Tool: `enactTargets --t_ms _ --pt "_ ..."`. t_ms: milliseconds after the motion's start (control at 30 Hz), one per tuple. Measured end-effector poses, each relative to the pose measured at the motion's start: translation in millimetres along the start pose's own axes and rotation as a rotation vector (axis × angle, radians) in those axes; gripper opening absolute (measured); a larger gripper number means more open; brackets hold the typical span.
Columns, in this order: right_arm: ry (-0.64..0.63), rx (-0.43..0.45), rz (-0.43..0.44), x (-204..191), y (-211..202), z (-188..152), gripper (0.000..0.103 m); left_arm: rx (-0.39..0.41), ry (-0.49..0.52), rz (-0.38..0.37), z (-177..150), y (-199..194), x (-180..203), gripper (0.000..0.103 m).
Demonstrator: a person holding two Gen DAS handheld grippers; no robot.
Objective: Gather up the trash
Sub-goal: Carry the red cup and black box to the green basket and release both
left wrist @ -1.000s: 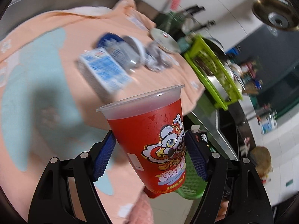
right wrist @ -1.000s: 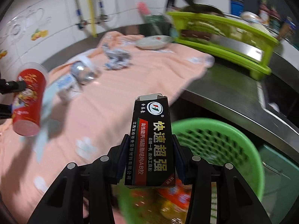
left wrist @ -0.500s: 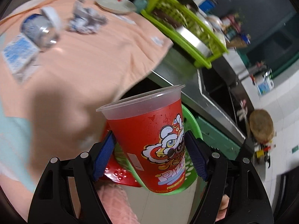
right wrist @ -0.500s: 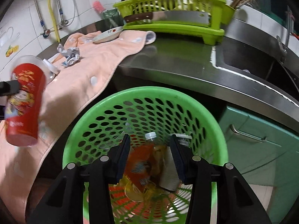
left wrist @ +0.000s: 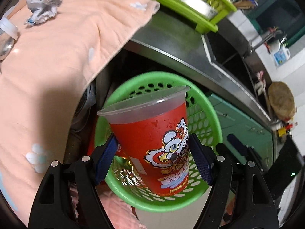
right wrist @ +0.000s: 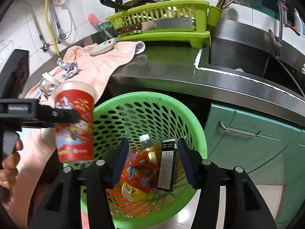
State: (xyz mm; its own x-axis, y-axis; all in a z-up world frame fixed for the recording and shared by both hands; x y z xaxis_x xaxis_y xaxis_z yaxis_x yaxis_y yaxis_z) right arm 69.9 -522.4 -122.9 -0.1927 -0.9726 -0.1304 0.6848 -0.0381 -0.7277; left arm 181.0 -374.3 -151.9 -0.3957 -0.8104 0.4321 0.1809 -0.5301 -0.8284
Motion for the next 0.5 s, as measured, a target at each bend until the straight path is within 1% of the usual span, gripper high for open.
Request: enactTargets --t_ms 100,233,500 --pt "-0.005 -0.003 0.003 -2 1 -2 0.052 -0.026 -0.003 -0.008 -5 8 0 0.075" --pt "-0.006 -0.008 0.008 -5 3 -3 0.052 -0.029 0.006 -0.018 -8 7 -1 0.076" --pt "-0.033 -0.006 0.024 -20 5 7 0.054 -0.002 0.005 -0.020 -12 -17 -15 0.078"
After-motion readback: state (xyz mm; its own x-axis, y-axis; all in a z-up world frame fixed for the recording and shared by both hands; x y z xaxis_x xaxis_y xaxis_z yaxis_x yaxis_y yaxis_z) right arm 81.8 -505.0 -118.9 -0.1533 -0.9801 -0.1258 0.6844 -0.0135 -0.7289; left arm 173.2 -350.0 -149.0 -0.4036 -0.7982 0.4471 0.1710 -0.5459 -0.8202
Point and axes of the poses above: each gripper's, at about its wrist camera, not at the fingertips, and y roughly the way its jaws point, x to its right, z to its top, the point moved 8 cm from there along y, roughly the way its jaws point, and after that the axes turned 1 degree about -z, right-handed, at the moved point
